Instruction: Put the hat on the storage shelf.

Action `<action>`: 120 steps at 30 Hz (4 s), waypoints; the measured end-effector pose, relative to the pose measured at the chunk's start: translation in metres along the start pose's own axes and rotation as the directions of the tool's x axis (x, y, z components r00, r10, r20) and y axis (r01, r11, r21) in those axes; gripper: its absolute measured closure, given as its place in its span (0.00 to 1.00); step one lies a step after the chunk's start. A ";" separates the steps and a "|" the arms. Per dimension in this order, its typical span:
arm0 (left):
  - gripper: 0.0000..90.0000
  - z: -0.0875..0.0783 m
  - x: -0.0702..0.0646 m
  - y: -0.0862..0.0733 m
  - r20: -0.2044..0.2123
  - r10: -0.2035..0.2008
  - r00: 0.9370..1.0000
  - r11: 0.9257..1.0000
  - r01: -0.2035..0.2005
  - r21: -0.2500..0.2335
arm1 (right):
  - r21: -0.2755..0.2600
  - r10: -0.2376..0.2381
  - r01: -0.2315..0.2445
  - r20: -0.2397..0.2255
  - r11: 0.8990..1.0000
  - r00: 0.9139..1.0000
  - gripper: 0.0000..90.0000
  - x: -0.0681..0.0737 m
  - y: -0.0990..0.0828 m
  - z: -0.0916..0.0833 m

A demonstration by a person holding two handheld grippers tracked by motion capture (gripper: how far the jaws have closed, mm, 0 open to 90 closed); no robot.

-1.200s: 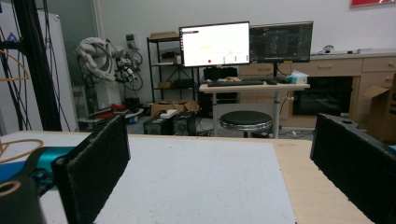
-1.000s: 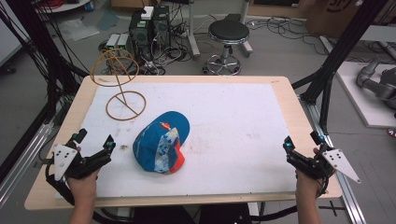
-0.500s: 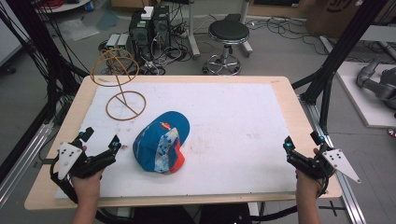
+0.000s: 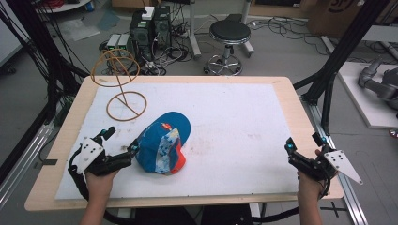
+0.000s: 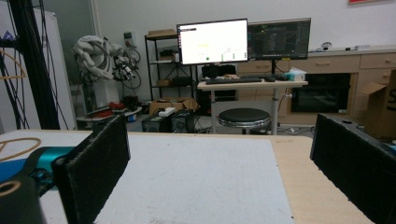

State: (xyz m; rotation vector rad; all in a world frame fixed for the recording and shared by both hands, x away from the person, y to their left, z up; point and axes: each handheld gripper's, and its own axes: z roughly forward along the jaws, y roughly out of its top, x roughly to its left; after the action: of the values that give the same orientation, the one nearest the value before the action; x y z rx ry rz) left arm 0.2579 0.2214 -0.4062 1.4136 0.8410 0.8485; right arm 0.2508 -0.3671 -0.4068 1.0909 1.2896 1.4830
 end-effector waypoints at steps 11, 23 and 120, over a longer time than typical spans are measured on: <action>0.12 0.012 -0.011 -0.003 0.010 0.013 1.000 1.000 -0.014 0.013 | 0.005 0.004 -0.004 0.007 1.000 1.000 0.05 -0.001 0.000 -0.002; 0.11 0.029 -0.020 -0.011 0.032 0.025 0.999 0.991 -0.029 0.130 | 0.005 0.004 -0.004 0.010 1.000 1.000 0.05 0.000 0.000 -0.003; 0.99 0.051 -0.051 0.016 0.031 0.050 0.998 0.996 -0.052 0.074 | 0.011 0.023 -0.024 0.032 1.000 0.999 0.05 -0.002 -0.001 -0.003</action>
State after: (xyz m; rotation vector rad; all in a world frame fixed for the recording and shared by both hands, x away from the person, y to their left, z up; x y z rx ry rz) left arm 0.2796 0.1523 -0.3911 1.5150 0.8244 0.8411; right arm 0.2482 -0.3697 -0.4083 1.1360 1.2684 1.4718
